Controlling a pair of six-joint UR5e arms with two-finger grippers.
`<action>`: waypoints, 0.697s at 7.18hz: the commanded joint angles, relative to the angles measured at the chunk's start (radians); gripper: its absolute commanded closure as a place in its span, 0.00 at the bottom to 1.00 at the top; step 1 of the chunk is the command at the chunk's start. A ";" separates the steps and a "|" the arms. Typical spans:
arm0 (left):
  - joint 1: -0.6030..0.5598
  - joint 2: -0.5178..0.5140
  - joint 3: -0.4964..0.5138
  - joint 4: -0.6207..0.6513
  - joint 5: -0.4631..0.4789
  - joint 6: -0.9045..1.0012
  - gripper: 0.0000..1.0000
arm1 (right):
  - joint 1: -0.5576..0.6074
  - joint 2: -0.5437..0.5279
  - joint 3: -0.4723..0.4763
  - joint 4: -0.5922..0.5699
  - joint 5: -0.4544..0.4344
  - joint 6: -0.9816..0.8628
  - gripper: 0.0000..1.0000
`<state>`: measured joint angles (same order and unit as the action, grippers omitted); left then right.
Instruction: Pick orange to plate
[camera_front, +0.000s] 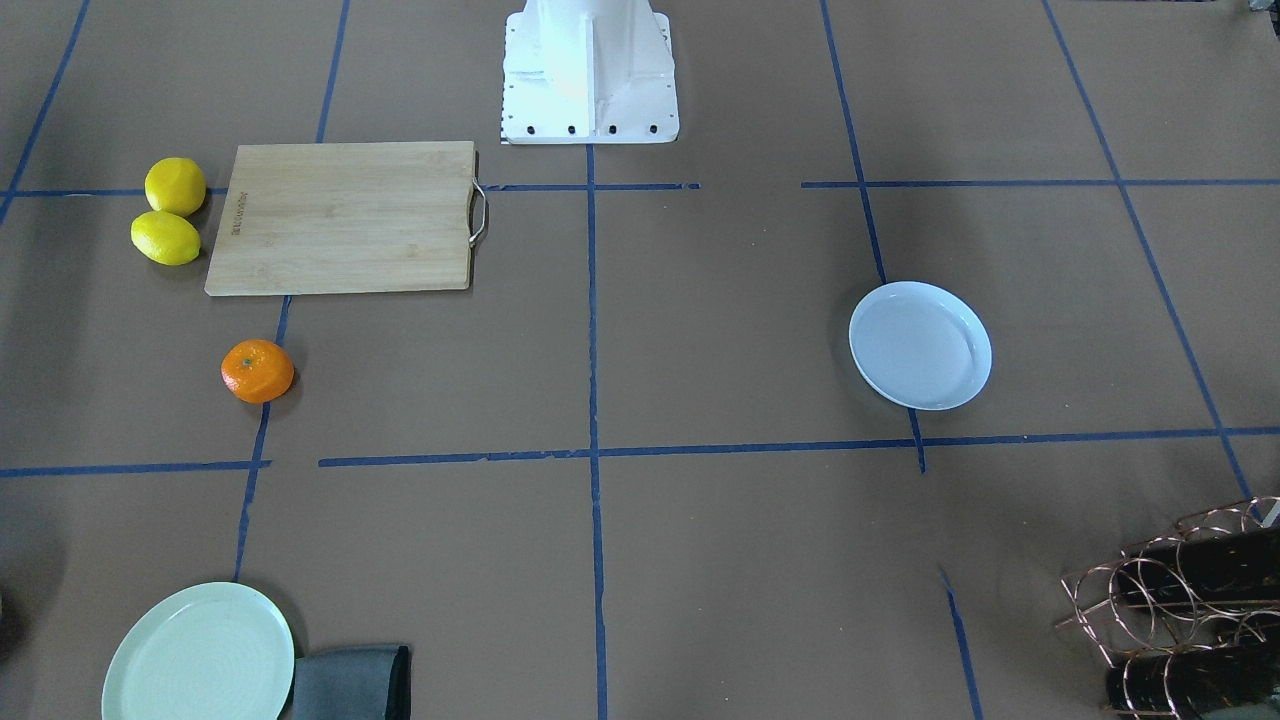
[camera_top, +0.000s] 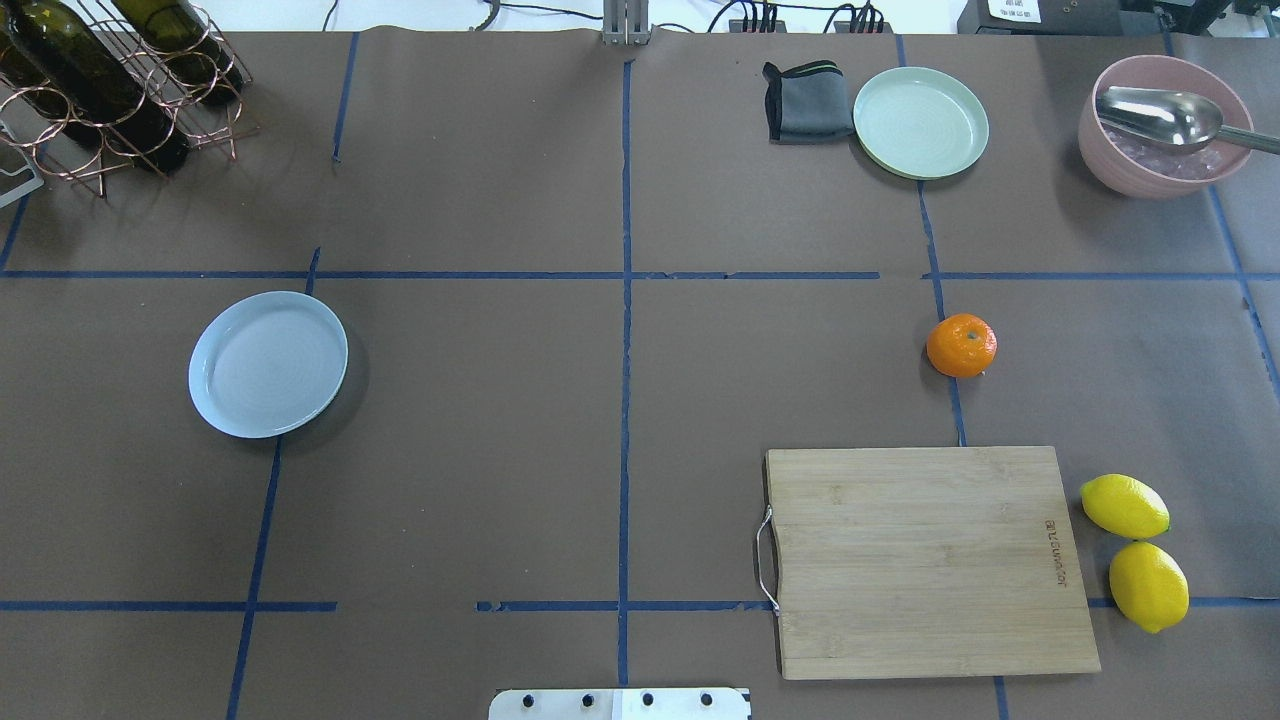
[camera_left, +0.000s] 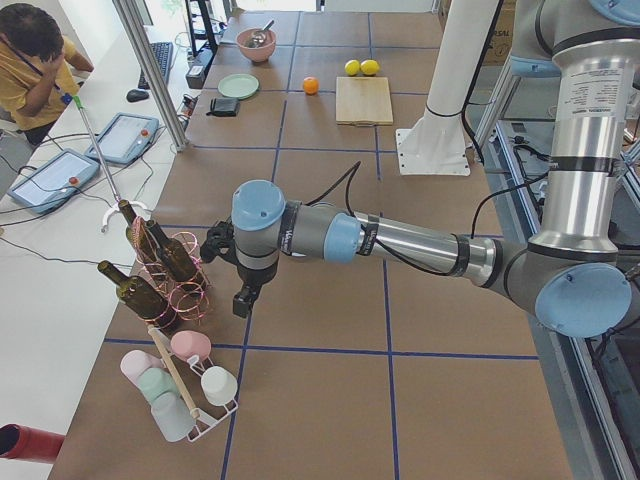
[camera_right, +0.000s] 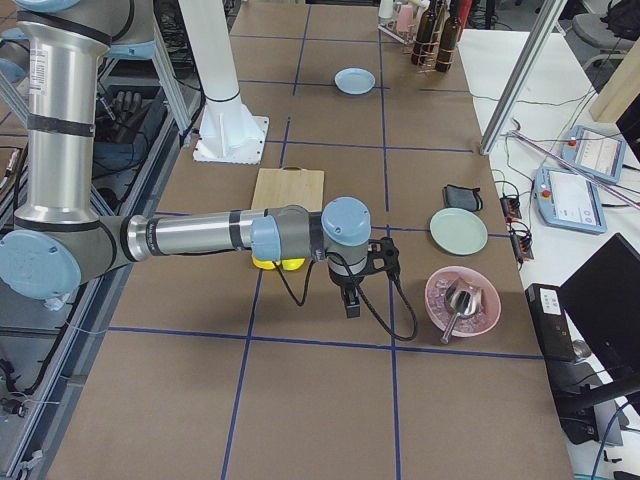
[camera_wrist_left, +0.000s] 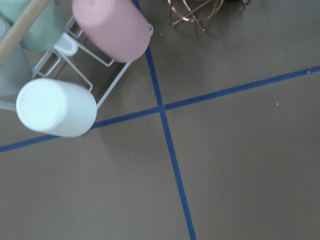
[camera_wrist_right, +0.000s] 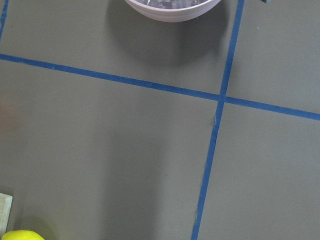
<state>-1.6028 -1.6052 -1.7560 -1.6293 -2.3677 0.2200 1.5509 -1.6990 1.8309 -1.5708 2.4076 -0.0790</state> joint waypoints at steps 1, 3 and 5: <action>0.062 -0.010 0.010 -0.151 -0.078 -0.102 0.00 | 0.000 -0.001 -0.001 0.000 -0.001 0.001 0.00; 0.241 0.002 0.015 -0.368 -0.041 -0.265 0.00 | 0.000 -0.002 -0.004 0.000 -0.001 -0.001 0.00; 0.398 0.008 0.013 -0.477 0.032 -0.764 0.00 | 0.000 -0.005 -0.004 0.000 -0.001 -0.001 0.00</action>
<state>-1.2957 -1.6034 -1.7444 -2.0163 -2.3848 -0.2761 1.5508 -1.7031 1.8274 -1.5716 2.4068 -0.0796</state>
